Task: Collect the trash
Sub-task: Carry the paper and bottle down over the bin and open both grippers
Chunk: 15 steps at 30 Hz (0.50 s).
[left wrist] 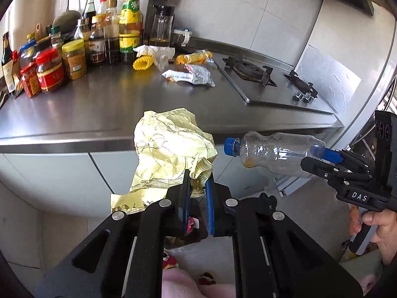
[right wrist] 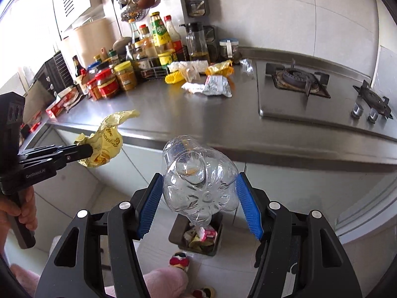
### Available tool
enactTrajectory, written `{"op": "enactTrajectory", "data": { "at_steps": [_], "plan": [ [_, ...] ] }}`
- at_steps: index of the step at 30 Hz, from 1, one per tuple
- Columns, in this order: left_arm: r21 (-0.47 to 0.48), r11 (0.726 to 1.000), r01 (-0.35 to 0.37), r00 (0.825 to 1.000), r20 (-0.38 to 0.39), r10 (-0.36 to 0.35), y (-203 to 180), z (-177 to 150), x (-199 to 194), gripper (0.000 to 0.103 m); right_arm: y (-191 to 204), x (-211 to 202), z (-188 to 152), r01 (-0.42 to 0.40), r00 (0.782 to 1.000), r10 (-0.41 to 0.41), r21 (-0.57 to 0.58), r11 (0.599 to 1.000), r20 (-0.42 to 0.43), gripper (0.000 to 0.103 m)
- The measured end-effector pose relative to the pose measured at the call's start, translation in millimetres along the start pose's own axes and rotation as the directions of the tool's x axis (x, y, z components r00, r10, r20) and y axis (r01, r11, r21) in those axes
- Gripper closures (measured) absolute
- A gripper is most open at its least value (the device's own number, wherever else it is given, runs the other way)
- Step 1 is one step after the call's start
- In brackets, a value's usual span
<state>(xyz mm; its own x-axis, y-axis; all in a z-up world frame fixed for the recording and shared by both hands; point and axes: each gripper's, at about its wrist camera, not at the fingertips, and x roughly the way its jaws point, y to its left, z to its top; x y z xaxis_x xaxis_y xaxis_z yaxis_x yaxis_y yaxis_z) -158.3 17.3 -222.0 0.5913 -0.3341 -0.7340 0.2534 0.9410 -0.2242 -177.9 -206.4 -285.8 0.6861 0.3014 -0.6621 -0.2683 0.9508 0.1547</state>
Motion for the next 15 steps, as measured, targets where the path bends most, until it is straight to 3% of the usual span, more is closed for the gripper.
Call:
{"op": "enactTrajectory", "data": {
  "at_steps": [8,15],
  "plan": [
    [-0.074,0.997,0.018,0.985,-0.172,-0.030,16,-66,68,0.093,-10,72,-60,0.031,0.978,-0.020,0.050,0.998,-0.206,0.041],
    [-0.131,0.991,0.013,0.958,-0.281,-0.050,34,-105,141,0.093,-11,141,-88,0.062,0.949,-0.029,0.095,0.994,-0.313,0.041]
  ]
}}
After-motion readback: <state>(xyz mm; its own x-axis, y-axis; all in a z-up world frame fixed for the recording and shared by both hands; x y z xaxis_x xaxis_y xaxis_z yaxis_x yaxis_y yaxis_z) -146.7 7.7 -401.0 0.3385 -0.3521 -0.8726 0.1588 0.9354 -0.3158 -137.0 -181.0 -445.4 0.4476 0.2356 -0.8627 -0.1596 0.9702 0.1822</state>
